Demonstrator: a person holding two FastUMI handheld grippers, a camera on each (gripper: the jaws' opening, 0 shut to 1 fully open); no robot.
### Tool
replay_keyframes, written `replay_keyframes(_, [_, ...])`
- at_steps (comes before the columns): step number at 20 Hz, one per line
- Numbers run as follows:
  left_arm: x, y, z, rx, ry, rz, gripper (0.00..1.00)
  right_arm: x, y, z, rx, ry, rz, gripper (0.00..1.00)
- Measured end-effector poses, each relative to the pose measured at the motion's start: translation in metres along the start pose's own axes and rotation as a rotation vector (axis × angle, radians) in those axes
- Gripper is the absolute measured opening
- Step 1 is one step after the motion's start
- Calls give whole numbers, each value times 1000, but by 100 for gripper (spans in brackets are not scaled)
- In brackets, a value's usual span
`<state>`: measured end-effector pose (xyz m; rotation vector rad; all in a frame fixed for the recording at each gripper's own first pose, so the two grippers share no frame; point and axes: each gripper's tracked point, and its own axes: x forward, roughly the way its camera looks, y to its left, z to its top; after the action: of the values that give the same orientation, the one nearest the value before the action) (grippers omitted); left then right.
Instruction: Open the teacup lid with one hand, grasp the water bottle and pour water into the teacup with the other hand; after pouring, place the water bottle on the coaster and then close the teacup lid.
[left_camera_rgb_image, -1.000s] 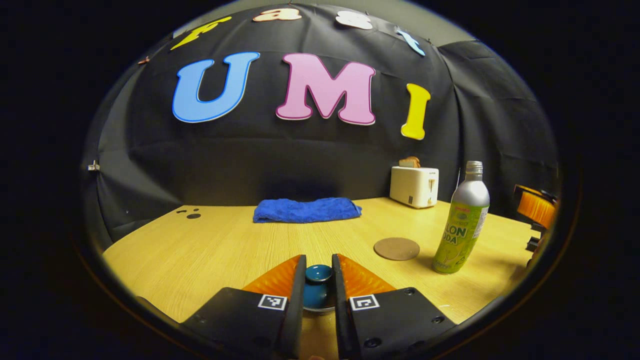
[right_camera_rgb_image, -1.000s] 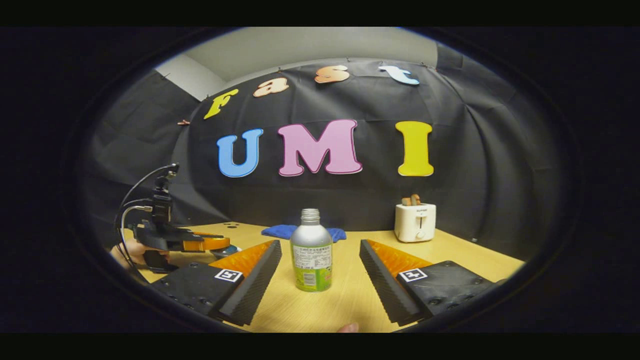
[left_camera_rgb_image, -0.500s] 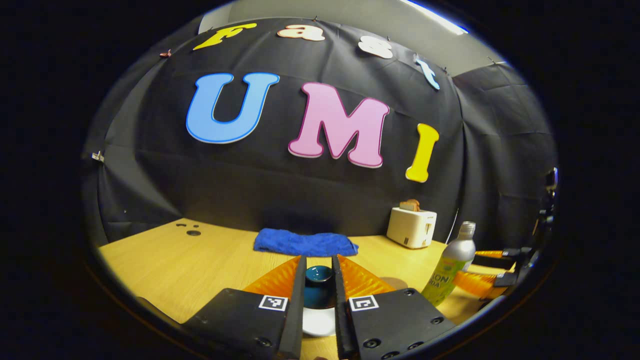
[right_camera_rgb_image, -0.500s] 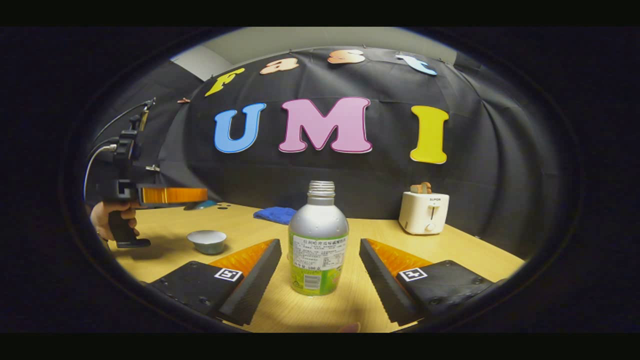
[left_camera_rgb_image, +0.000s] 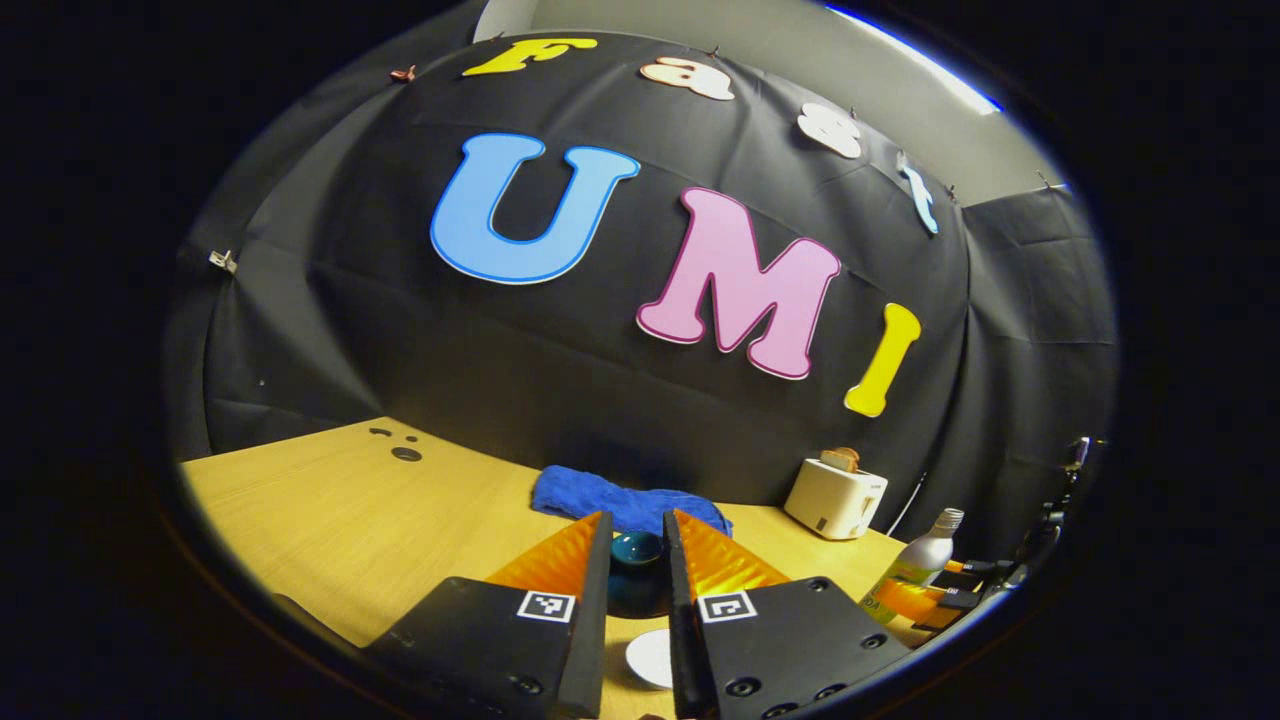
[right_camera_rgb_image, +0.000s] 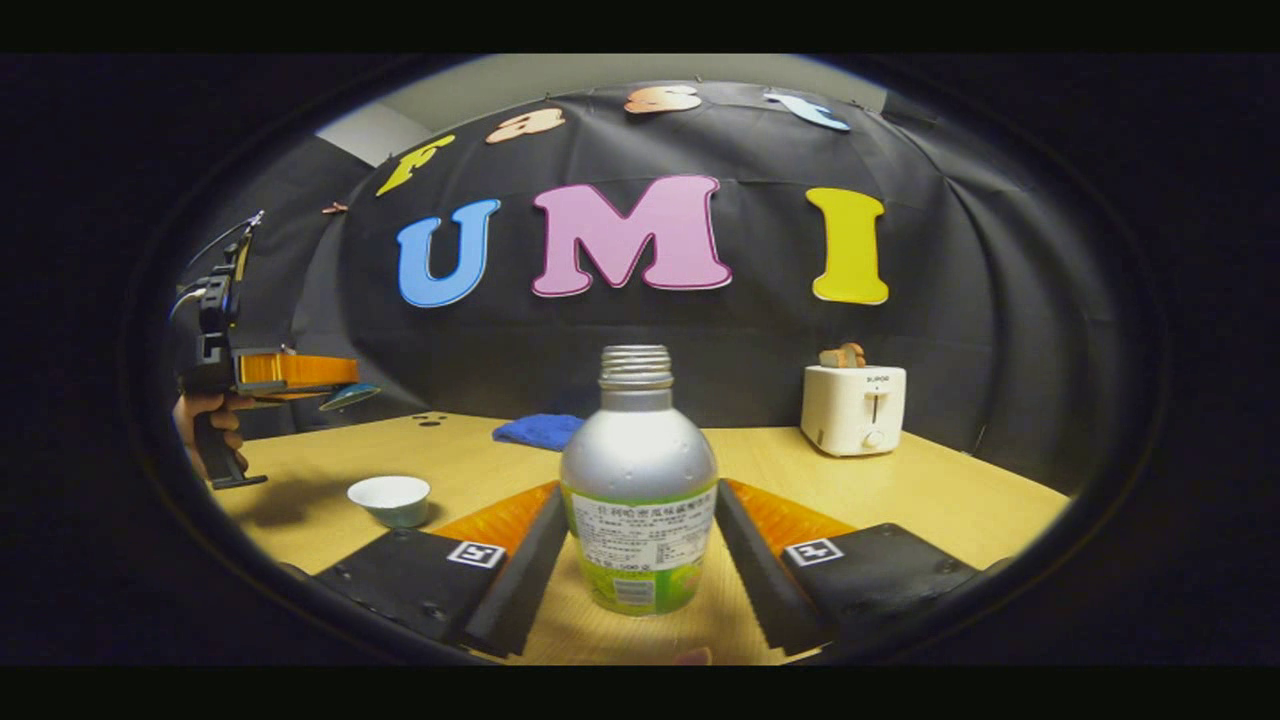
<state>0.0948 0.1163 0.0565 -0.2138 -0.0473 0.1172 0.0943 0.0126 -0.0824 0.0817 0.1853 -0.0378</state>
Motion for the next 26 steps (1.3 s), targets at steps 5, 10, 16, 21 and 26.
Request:
replay_keyframes(5, [-4, -6, 4, -1, -10, -29, 31, -2, 7, 5, -221, -13, -23, 80])
replay_keyframes(10, [-6, 0, 7, 12, -14, -21, 30, 3, 59, 8, -943, -71, 13, 80])
replay_keyframes(16, [-10, 18, 2, -15, 4, -36, 30, 13, 94, 4, -1299, -99, 77, 80])
replay_keyframes(21, [-14, 30, 5, -50, -6, -43, 30, 26, 102, -9, -1526, -70, 104, 80])
replay_keyframes(26, [-15, 36, 2, -63, -3, -39, 33, 36, 108, -7, -1624, -70, 99, 80])
